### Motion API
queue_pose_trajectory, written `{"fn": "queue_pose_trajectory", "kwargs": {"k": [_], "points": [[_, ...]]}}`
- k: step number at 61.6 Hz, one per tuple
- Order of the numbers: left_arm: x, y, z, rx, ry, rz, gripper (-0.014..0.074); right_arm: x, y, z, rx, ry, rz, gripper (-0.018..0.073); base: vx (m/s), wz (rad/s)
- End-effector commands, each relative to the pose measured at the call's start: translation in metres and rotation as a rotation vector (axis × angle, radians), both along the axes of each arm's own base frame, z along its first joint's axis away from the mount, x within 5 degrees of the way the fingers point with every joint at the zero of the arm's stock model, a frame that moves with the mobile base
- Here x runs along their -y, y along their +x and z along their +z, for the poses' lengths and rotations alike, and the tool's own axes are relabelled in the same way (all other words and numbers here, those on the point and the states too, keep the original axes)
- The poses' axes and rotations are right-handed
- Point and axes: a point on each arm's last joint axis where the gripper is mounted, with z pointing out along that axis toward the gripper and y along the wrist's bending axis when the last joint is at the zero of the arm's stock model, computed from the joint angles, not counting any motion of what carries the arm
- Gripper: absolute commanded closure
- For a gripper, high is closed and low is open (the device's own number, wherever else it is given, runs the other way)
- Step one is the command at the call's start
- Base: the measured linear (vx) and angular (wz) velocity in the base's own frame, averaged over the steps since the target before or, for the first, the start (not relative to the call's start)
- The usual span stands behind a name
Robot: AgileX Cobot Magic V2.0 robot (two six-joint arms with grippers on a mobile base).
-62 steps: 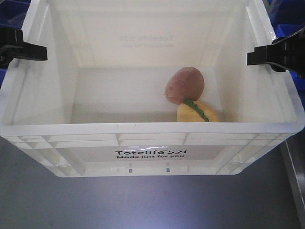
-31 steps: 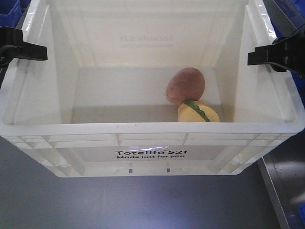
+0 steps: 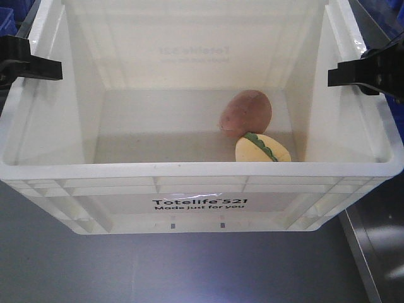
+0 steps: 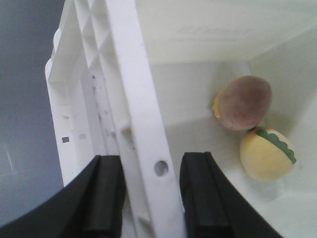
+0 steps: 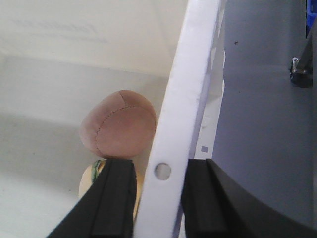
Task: Place moving items into box and shelve
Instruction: 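Keep holding the crate with both grippers while driving onward, then hold the crate rims with both grippers while driving toward the blue shelving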
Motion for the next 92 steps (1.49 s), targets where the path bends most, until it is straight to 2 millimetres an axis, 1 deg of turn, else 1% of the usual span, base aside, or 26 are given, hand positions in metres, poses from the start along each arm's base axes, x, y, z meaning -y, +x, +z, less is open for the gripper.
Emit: {"fn": "queue_pose_trajectory", "kwargs": {"k": [1, 92], "points": [[0.0084, -0.0070, 0.0329, 0.130, -0.179, 0.003, 0.0594, -0.0081, -0.0070, 0.0333, 0.157, 0.147, 0.018, 0.0565, 0.35, 0.03], [0.0084, -0.0070, 0.0329, 0.130, -0.179, 0.003, 0.0594, -0.0081, -0.0072, 0.0330, 0.155, 0.146, 0.019, 0.0565, 0.39, 0.00]]}}
